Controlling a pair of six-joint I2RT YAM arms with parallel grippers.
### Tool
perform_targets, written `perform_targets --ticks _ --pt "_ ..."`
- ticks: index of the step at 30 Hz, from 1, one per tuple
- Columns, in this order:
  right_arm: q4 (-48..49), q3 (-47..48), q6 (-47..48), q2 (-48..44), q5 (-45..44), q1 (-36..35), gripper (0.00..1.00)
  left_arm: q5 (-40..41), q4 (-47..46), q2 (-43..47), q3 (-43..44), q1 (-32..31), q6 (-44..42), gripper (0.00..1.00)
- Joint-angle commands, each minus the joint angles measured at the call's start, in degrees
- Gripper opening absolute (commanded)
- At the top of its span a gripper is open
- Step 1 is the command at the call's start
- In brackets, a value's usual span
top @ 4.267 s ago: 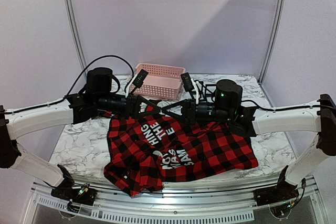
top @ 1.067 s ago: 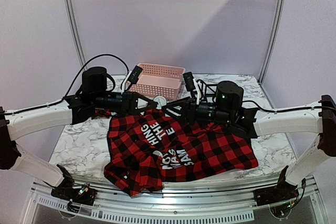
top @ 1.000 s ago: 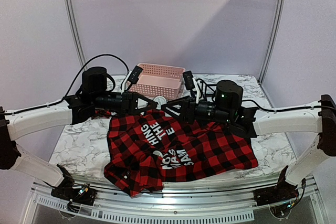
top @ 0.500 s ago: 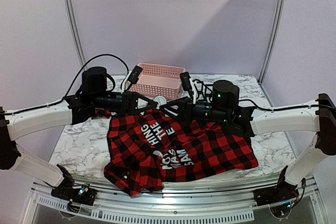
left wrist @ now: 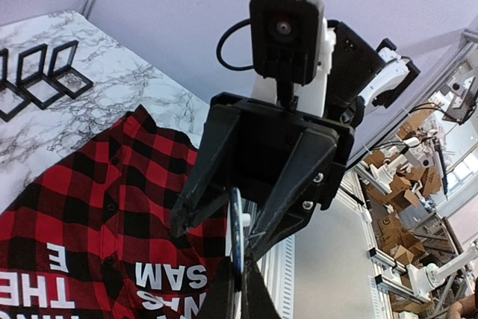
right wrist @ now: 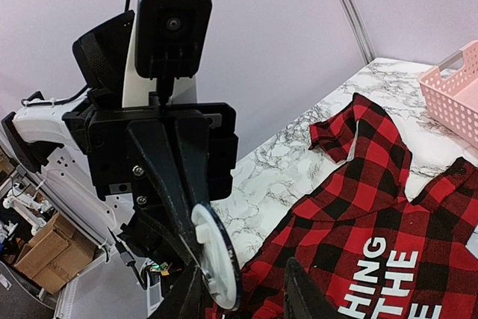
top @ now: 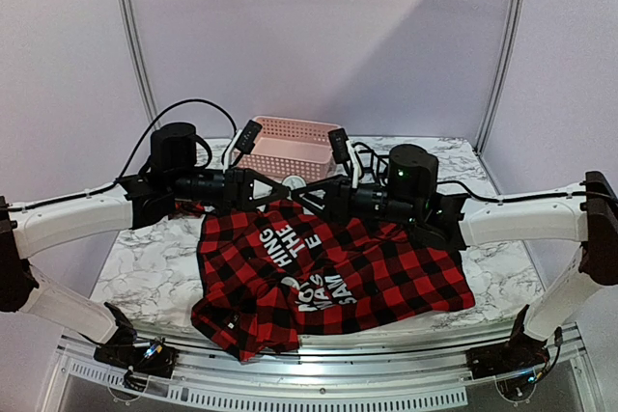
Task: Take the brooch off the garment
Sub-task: Close the brooch at the center of the board.
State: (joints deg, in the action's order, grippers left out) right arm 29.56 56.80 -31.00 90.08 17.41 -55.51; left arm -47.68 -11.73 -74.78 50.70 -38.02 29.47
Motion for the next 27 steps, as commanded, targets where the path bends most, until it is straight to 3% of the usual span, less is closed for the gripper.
perform_targets --ticks 1,16,27 --pt "-2.1 2.0 -0.1 1.4 -2.5 0.0 0.33 -1.4 -1.0 0.5 -0.6 -1.1 0.1 0.00" --pt "-4.9 3.7 -2.2 2.3 -4.8 0.0 0.19 -1.4 -0.5 0.7 -0.5 -1.6 -0.7 0.00" --pt "-6.4 4.8 -4.5 3.3 -5.1 0.1 0.15 -1.3 -0.1 1.1 -0.4 -1.9 -1.0 0.00"
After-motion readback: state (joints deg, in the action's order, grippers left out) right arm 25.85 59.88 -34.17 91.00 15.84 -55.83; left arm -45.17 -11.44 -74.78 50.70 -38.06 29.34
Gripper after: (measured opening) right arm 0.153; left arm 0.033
